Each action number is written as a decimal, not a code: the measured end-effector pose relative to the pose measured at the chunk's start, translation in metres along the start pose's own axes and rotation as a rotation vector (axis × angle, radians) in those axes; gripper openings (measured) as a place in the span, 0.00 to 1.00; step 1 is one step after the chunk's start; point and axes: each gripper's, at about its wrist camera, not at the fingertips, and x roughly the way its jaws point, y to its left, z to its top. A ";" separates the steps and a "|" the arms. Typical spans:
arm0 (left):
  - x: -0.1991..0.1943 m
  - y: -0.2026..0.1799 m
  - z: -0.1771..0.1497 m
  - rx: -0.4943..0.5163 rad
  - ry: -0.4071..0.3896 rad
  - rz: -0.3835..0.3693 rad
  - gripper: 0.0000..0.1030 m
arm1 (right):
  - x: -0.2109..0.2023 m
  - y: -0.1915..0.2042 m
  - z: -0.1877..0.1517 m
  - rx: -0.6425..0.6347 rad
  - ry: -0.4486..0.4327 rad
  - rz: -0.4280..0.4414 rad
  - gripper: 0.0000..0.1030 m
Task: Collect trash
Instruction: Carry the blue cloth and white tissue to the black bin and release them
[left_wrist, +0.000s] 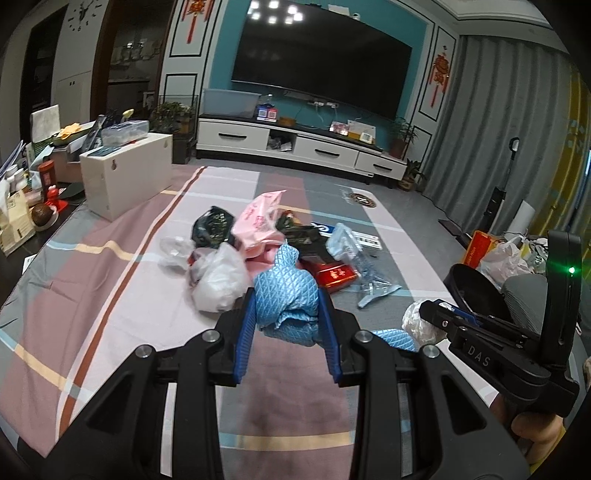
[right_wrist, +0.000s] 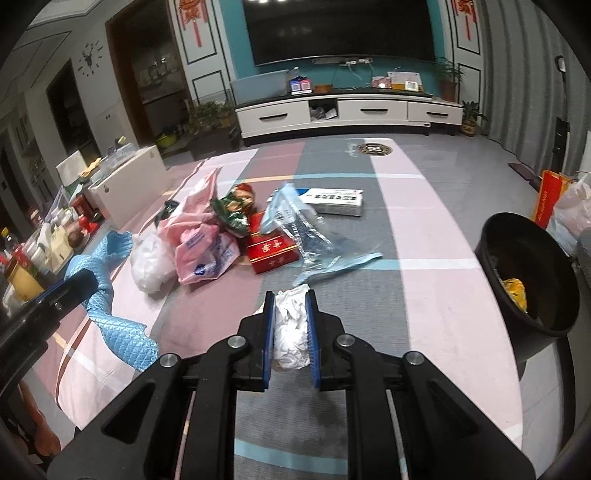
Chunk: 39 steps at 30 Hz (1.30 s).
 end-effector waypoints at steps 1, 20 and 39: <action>0.001 -0.003 0.000 0.004 -0.001 -0.005 0.33 | -0.002 -0.003 0.000 0.005 -0.004 -0.004 0.16; 0.033 -0.102 -0.002 0.159 0.008 -0.121 0.33 | -0.038 -0.106 0.011 0.111 -0.106 -0.099 0.16; 0.072 -0.203 0.017 0.244 0.036 -0.244 0.33 | -0.072 -0.226 0.011 0.349 -0.220 -0.087 0.16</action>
